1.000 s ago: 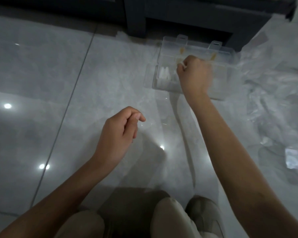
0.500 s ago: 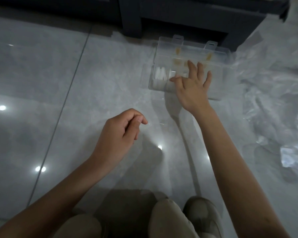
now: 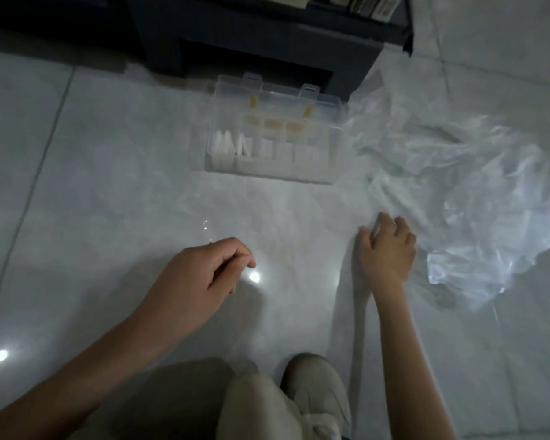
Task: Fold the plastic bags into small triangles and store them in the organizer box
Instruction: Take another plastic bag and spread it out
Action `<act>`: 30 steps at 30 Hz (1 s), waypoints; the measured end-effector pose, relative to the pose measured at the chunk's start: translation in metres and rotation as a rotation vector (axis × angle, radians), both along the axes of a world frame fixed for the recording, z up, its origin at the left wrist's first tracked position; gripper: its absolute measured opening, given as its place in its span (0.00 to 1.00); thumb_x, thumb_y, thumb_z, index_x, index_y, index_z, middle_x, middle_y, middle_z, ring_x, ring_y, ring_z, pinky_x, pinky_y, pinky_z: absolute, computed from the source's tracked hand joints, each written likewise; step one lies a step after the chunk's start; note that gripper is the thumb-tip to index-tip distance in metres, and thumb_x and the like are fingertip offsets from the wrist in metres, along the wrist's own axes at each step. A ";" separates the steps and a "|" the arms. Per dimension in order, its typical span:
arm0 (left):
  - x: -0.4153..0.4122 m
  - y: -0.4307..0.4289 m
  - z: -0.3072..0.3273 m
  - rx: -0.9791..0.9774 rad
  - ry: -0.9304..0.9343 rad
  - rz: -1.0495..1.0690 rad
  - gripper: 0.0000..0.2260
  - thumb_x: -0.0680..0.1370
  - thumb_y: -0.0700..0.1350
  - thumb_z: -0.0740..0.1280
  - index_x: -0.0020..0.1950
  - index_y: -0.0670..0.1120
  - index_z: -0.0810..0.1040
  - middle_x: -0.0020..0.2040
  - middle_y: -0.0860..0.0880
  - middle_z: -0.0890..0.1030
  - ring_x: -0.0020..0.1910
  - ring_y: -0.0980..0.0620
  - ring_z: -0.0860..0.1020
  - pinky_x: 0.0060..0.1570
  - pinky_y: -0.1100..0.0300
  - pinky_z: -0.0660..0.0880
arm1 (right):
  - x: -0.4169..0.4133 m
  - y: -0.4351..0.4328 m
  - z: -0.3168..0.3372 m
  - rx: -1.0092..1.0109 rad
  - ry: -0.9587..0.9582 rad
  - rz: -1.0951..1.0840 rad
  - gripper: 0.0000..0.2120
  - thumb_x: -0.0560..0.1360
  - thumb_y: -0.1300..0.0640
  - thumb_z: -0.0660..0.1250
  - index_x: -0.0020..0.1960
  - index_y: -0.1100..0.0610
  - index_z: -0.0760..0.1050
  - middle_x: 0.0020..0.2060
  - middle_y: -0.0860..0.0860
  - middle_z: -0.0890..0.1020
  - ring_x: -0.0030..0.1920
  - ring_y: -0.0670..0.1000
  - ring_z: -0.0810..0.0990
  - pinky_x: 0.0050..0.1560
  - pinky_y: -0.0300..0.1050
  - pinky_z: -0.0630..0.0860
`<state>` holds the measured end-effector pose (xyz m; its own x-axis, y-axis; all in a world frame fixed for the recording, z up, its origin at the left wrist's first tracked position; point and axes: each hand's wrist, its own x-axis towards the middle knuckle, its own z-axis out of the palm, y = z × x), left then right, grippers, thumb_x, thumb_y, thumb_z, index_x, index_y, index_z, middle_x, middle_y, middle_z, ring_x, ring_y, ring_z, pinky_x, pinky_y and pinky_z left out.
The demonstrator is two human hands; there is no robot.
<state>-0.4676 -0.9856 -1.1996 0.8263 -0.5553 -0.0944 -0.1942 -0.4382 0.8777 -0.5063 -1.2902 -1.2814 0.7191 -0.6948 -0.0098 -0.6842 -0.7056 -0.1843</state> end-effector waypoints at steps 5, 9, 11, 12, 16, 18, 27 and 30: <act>-0.007 -0.001 -0.001 0.022 0.021 -0.024 0.12 0.74 0.60 0.54 0.48 0.58 0.75 0.34 0.56 0.78 0.33 0.53 0.78 0.32 0.62 0.73 | -0.004 0.008 0.026 0.119 -0.198 0.059 0.09 0.76 0.61 0.64 0.49 0.63 0.82 0.52 0.58 0.81 0.51 0.60 0.79 0.44 0.44 0.68; -0.005 0.001 0.000 -0.011 0.055 0.035 0.08 0.75 0.57 0.60 0.48 0.58 0.77 0.37 0.54 0.79 0.36 0.51 0.79 0.37 0.54 0.75 | 0.008 0.044 0.071 0.849 -0.621 0.052 0.12 0.68 0.61 0.61 0.31 0.51 0.78 0.33 0.45 0.81 0.38 0.46 0.78 0.41 0.37 0.70; -0.002 0.000 0.001 -0.055 0.052 0.070 0.06 0.74 0.54 0.65 0.50 0.59 0.78 0.44 0.56 0.79 0.44 0.52 0.80 0.43 0.56 0.76 | 0.014 0.056 0.094 1.423 -0.796 0.026 0.11 0.66 0.62 0.63 0.28 0.51 0.76 0.29 0.46 0.77 0.32 0.44 0.75 0.36 0.34 0.71; 0.000 0.000 0.002 -0.066 0.029 0.065 0.10 0.73 0.55 0.66 0.54 0.60 0.77 0.50 0.57 0.78 0.50 0.54 0.79 0.48 0.58 0.76 | 0.017 0.063 0.103 1.708 -0.814 0.021 0.07 0.65 0.59 0.67 0.29 0.52 0.78 0.29 0.46 0.77 0.31 0.43 0.75 0.34 0.33 0.71; 0.005 0.003 0.006 -0.169 0.091 0.099 0.30 0.66 0.61 0.70 0.66 0.72 0.65 0.66 0.66 0.65 0.67 0.62 0.69 0.60 0.68 0.70 | 0.028 0.094 0.105 1.932 -0.692 0.164 0.11 0.61 0.62 0.76 0.44 0.57 0.81 0.33 0.48 0.83 0.33 0.44 0.81 0.34 0.36 0.77; 0.010 0.004 0.009 -0.269 0.233 0.139 0.34 0.62 0.61 0.74 0.63 0.78 0.63 0.70 0.65 0.63 0.67 0.62 0.70 0.60 0.65 0.72 | 0.034 0.111 0.098 1.820 -0.642 0.169 0.17 0.64 0.67 0.70 0.52 0.60 0.75 0.38 0.51 0.83 0.35 0.46 0.81 0.34 0.37 0.78; 0.020 0.008 0.022 -0.684 0.605 0.395 0.18 0.71 0.49 0.60 0.61 0.51 0.74 0.56 0.53 0.81 0.50 0.55 0.81 0.40 0.62 0.79 | 0.036 0.136 0.084 1.297 -0.516 0.446 0.39 0.73 0.72 0.66 0.73 0.44 0.55 0.68 0.43 0.70 0.64 0.49 0.76 0.61 0.52 0.77; 0.025 0.011 0.022 -0.678 0.635 0.458 0.19 0.71 0.52 0.58 0.60 0.50 0.74 0.54 0.53 0.82 0.48 0.54 0.82 0.42 0.60 0.80 | 0.034 0.133 0.082 1.256 -0.501 0.514 0.41 0.74 0.73 0.66 0.74 0.43 0.51 0.65 0.48 0.72 0.59 0.46 0.78 0.51 0.41 0.79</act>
